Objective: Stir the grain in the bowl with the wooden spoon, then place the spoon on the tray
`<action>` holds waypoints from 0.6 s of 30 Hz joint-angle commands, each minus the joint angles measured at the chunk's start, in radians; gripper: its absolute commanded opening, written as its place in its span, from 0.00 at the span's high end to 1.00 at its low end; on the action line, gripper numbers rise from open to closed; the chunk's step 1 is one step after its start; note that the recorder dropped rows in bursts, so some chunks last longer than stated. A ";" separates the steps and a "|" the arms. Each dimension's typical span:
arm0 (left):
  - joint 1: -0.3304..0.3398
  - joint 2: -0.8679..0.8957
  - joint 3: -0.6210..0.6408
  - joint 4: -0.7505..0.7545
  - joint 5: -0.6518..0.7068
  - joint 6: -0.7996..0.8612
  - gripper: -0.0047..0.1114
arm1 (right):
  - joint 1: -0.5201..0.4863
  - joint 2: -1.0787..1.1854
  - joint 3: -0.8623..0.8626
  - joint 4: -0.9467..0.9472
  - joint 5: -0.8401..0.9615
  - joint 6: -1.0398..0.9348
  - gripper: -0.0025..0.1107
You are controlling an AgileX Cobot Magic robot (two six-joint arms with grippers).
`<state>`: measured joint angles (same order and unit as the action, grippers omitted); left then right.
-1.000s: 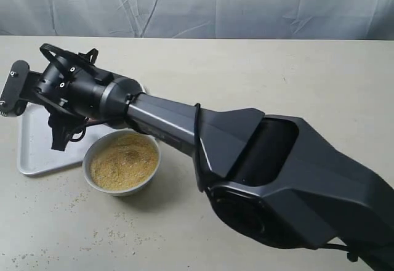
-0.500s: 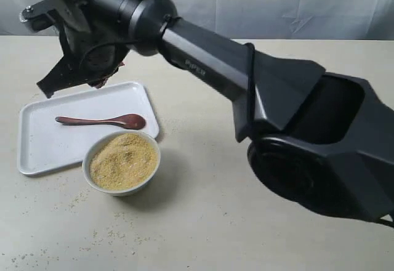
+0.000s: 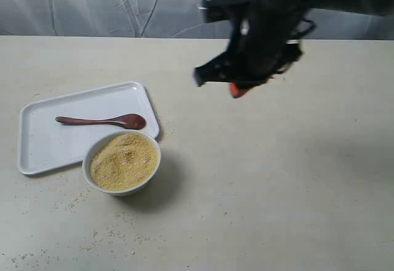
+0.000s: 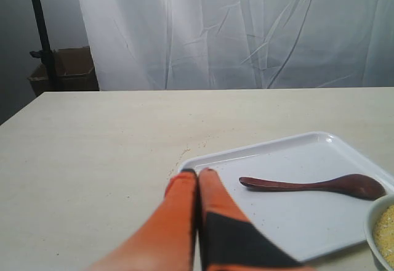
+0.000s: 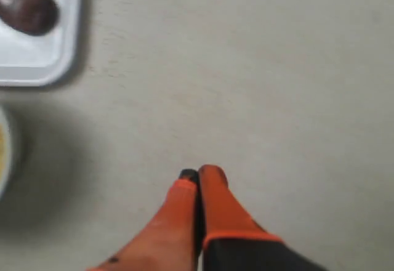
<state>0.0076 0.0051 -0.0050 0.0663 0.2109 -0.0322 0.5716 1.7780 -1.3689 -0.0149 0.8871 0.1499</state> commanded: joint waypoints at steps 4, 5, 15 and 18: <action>0.001 -0.005 0.005 0.001 -0.003 -0.001 0.96 | -0.322 -0.439 0.434 -0.035 -0.161 0.000 0.98; 0.001 -0.005 0.005 0.001 -0.003 -0.001 0.96 | -0.359 -0.499 0.470 -0.056 -0.161 0.003 0.98; 0.001 -0.005 0.005 0.001 -0.003 -0.001 0.96 | -0.442 -1.160 0.706 -0.278 -0.178 0.186 0.98; 0.001 -0.005 0.005 0.001 -0.003 -0.001 0.96 | -0.442 -1.370 0.766 -0.326 -0.178 0.182 0.98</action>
<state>0.0076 0.0051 -0.0050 0.0663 0.2109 -0.0322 0.1355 0.5727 -0.6514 -0.2863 0.7150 0.3286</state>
